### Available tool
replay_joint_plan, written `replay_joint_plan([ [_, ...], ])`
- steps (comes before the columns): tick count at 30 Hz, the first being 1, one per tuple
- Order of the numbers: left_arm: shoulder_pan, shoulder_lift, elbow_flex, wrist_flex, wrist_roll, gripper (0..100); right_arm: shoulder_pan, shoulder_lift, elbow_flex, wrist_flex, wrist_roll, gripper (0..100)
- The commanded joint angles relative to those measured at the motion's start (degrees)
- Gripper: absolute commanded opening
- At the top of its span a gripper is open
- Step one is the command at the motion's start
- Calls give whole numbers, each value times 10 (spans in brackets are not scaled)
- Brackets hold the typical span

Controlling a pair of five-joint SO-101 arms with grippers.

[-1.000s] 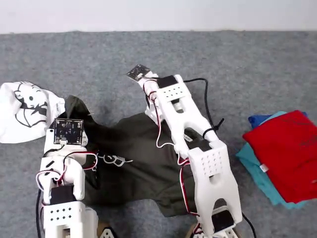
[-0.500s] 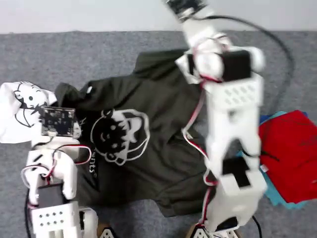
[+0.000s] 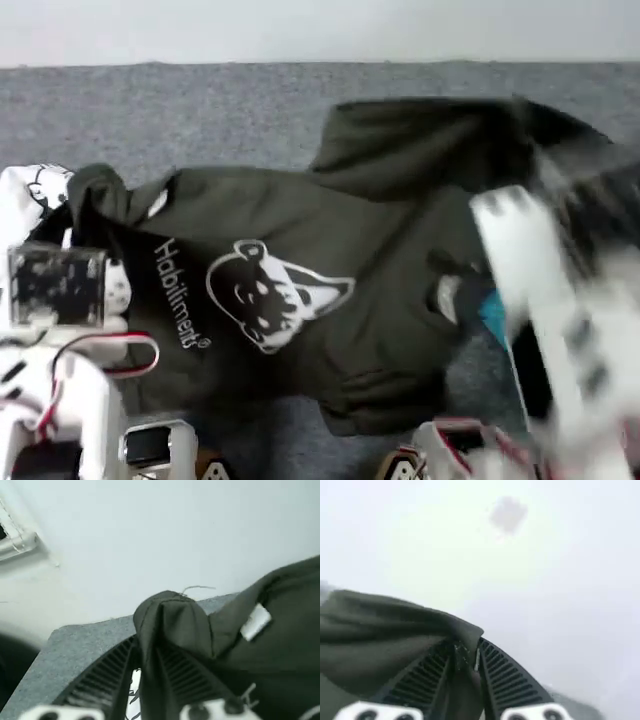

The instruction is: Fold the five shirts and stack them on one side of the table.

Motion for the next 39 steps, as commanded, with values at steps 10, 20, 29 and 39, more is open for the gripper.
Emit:
replay_joint_plan([
  [10, 1, 1, -7, 6, 2, 13, 77, -51, 109, -3, -20, 10],
  [20, 74, 13, 215, -298, 3, 13, 64, 45, 297, -225, -18, 10],
  [29, 76, 178, 291, -593, -2, 13, 25, 208, 325, -374, -14, 10],
  [39, 79, 380, 288, -652, 1, 13, 27, 396, 323, -411, -14, 10],
])
